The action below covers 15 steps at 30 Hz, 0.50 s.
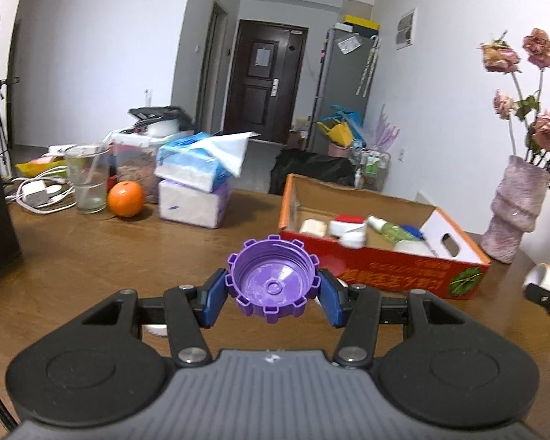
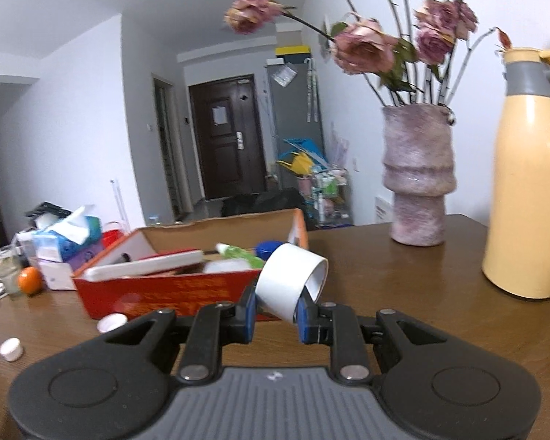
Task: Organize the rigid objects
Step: 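Carry the purple cap and white tape roll over the cardboard box with both tools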
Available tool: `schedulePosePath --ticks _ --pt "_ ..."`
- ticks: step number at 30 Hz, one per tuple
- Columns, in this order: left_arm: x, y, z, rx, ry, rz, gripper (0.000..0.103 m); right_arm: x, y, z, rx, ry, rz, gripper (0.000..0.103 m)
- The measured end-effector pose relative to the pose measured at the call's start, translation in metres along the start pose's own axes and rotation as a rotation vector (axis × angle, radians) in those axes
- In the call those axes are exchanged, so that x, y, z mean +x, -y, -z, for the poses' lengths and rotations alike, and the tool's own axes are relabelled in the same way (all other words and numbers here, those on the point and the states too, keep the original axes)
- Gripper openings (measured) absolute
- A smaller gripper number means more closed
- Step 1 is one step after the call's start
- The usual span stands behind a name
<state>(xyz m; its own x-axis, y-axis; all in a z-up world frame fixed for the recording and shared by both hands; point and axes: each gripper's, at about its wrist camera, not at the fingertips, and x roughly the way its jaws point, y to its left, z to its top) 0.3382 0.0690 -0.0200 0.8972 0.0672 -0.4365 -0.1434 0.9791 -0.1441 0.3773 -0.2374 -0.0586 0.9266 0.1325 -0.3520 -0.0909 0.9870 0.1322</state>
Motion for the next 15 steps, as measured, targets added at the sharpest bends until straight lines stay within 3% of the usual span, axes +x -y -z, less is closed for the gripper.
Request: schedulePosePath --ticks 15 --pt "0.022 0.046 -0.011 0.044 0.022 0.035 0.053 0.013 -0.029 -0.009 -0.008 0.024 -0.068 0.021"
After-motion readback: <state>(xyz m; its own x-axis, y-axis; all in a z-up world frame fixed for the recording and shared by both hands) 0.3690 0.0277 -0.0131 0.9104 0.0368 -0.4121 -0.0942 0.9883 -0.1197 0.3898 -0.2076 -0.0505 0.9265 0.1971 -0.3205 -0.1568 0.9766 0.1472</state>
